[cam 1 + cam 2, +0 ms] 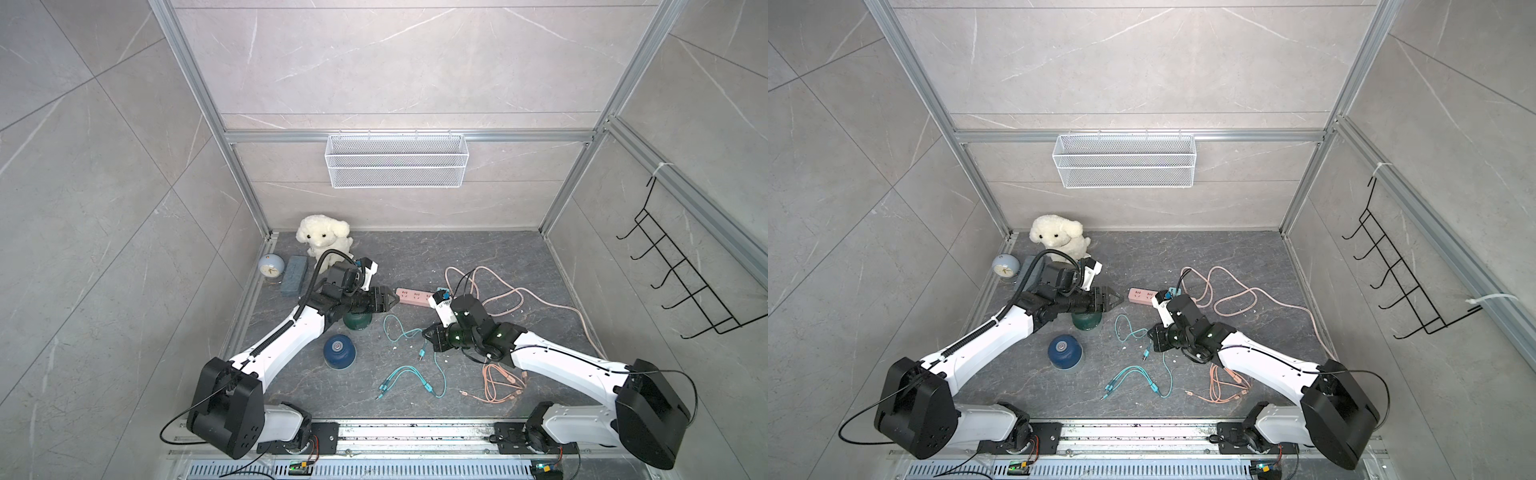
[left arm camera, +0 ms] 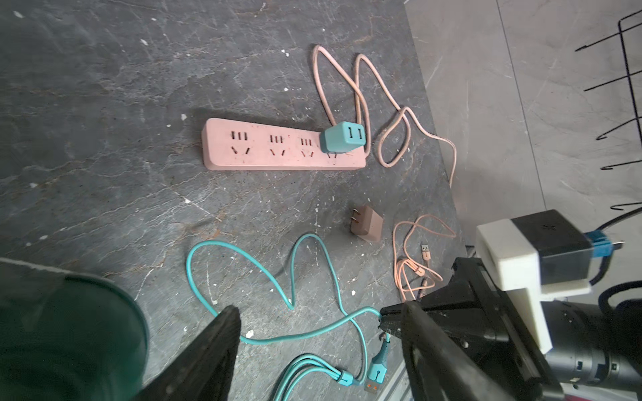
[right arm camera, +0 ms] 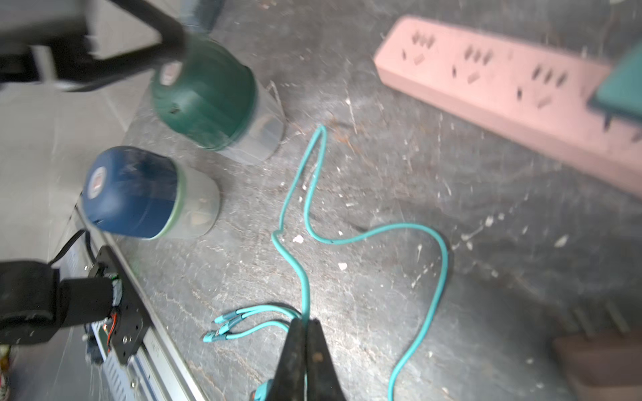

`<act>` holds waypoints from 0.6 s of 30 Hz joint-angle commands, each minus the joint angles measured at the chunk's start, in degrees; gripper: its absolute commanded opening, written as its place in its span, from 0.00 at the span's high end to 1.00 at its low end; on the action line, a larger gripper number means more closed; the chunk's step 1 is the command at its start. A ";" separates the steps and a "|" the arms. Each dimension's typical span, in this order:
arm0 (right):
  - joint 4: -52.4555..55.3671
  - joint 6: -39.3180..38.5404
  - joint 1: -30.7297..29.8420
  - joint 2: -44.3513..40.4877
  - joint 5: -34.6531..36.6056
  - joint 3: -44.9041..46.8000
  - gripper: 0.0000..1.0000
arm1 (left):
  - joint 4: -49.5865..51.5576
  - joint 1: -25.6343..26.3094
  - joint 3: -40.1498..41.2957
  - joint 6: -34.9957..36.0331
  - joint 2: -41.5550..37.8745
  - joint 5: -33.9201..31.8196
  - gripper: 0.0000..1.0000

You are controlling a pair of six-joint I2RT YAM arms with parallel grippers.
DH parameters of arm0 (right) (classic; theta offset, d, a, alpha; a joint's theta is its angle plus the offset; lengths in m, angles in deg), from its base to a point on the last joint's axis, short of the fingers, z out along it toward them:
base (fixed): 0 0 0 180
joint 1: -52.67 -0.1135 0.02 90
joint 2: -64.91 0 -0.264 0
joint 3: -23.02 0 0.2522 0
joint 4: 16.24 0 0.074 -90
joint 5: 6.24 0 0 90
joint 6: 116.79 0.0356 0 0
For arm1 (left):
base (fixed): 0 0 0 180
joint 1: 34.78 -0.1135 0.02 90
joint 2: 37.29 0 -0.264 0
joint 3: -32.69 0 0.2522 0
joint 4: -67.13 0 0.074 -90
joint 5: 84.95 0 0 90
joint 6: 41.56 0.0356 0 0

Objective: Charge the cordless meat grinders
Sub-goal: Pick up the charging cable from the center of the board.

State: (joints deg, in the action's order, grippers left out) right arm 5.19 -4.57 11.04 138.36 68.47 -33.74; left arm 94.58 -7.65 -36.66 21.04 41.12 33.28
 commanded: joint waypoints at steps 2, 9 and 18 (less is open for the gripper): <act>7.27 -15.28 1.99 -1.81 -7.12 -3.90 1.00 | 1.52 1.33 -5.02 6.16 3.09 7.65 0.25; 11.71 -20.99 4.60 -2.66 -14.37 -6.96 1.00 | 5.29 4.15 -10.27 14.16 7.85 15.81 0.32; 13.84 -21.82 8.09 -3.48 -18.39 -9.83 1.00 | 6.23 7.77 -9.90 18.79 9.43 22.57 0.41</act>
State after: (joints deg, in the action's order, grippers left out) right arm 17.05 -24.48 18.32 136.57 52.78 -40.69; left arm 99.50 -0.59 -45.64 36.45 50.52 51.64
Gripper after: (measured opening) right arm 0.044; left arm 0.598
